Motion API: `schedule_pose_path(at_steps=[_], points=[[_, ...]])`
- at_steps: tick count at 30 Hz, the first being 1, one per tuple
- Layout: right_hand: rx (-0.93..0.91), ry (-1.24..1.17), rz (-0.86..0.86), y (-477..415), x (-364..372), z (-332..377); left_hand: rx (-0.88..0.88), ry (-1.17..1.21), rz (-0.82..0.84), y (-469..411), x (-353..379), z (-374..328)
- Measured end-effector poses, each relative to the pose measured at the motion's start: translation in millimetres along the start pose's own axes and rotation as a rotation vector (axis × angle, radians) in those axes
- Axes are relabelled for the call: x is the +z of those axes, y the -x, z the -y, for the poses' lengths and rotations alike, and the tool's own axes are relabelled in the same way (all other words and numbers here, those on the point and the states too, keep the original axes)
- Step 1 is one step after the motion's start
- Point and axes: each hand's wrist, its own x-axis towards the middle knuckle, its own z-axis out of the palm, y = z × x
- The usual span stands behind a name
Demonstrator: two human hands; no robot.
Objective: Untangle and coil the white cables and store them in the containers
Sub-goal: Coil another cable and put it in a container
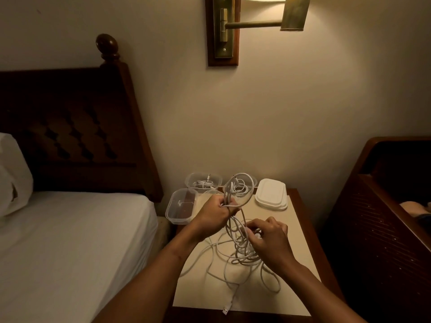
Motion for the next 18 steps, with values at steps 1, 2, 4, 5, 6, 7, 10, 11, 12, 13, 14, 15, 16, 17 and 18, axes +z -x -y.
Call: schedule_pose_path(at_steps=[1, 2, 4, 5, 6, 7, 10, 11, 12, 13, 14, 15, 16, 17, 18], points=[[-0.013, -0.011, 0.000, -0.2, -1.6, 0.6, 0.025, 0.003, -0.031, 0.2, 0.2, -2.1], [-0.037, -0.006, 0.010, -0.5, -3.1, -0.1, 0.032, 0.033, -0.082, -0.8, -0.5, -2.5], [-0.115, 0.056, 0.071, 2.5, -3.5, -7.5, 0.020, 0.144, -0.264, -5.8, -4.4, -3.1], [-0.147, 0.085, 0.107, 6.9, -1.5, -12.3, 0.022, 0.163, -0.354, -9.2, -9.3, -4.3], [-0.151, 0.098, 0.118, 11.9, 0.9, -17.2, 0.037, 0.125, -0.400, -13.2, -15.6, -5.0], [-0.134, 0.092, 0.106, 15.9, 3.0, -21.9, 0.061, 0.048, -0.391, -15.9, -21.8, -6.6], [-0.027, 0.030, -0.008, 17.2, 5.6, -24.9, 0.101, -0.039, -0.259, -16.5, -29.8, -12.4], [-0.001, -0.005, -0.042, 14.9, 4.4, -19.8, 0.078, 0.012, -0.227, -13.7, -29.9, -12.9], [0.015, -0.051, -0.075, 12.1, 2.0, -13.2, 0.041, 0.073, -0.198, -9.4, -30.3, -11.4], [0.024, -0.111, -0.107, 9.5, -1.4, -5.7, 0.007, 0.135, -0.174, -4.2, -30.4, -8.0], [0.032, -0.205, -0.119, 7.9, -7.3, 3.8, -0.026, 0.180, -0.155, 2.4, -29.9, -3.9], [0.049, -0.330, -0.099, 7.0, -14.9, 14.9, -0.058, 0.213, -0.132, 10.0, -29.0, 0.7], [0.064, -0.467, -0.043, 7.2, -23.1, 26.3, -0.088, 0.232, -0.103, 18.3, -26.9, 4.1], [0.057, -0.575, 0.030, 9.0, -30.8, 36.7, -0.112, 0.249, -0.069, 27.4, -23.6, 6.8], [0.026, -0.626, 0.088, 12.2, -36.6, 44.6, -0.129, 0.270, -0.042, 36.6, -19.4, 8.6]])
